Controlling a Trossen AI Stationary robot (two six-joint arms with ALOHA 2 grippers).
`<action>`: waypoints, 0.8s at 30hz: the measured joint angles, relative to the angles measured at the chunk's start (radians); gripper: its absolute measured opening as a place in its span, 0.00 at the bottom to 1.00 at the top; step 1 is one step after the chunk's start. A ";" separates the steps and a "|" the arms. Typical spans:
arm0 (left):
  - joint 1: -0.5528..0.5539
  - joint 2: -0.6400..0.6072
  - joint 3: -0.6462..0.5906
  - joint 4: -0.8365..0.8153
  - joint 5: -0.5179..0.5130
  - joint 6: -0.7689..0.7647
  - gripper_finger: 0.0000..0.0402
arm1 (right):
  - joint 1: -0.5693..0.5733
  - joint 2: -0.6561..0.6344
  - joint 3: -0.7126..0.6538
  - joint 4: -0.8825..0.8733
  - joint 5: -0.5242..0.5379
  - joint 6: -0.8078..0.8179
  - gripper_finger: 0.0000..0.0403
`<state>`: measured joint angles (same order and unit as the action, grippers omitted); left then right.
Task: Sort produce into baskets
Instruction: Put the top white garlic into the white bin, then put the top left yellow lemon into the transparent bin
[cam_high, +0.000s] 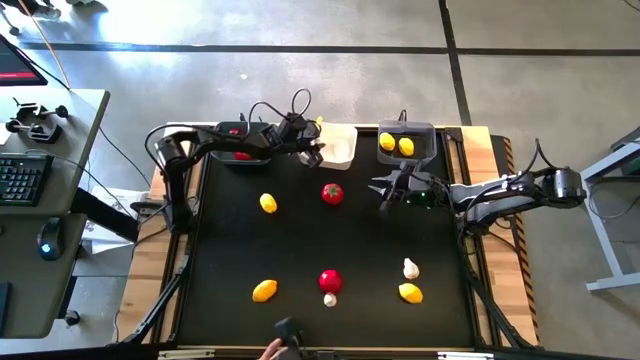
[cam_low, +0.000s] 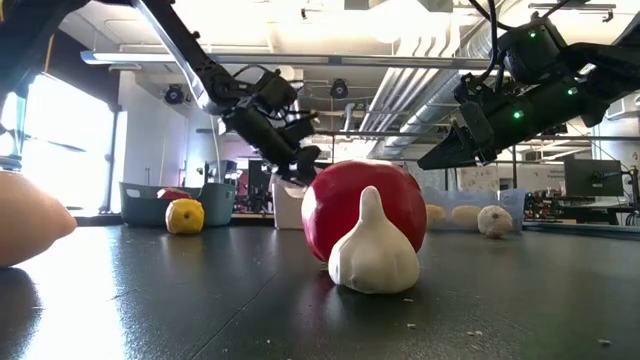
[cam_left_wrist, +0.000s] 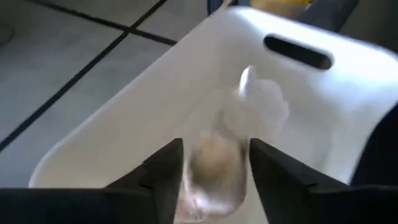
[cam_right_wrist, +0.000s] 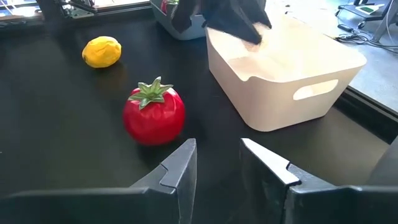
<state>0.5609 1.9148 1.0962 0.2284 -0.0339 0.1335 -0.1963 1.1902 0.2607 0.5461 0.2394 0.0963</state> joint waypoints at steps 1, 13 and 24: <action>-0.001 -0.011 0.000 0.001 0.000 0.004 0.45 | 0.000 0.000 0.000 0.000 0.000 0.000 0.28; -0.020 -0.095 -0.015 0.011 0.061 0.064 0.54 | 0.000 0.000 0.000 0.005 0.050 0.001 0.35; -0.136 -0.300 -0.347 0.486 0.130 0.086 0.11 | 0.001 0.000 0.000 0.042 0.070 0.033 0.47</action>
<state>0.4246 1.6145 0.7493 0.7139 0.0959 0.2199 -0.1955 1.1900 0.2607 0.5881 0.3092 0.1291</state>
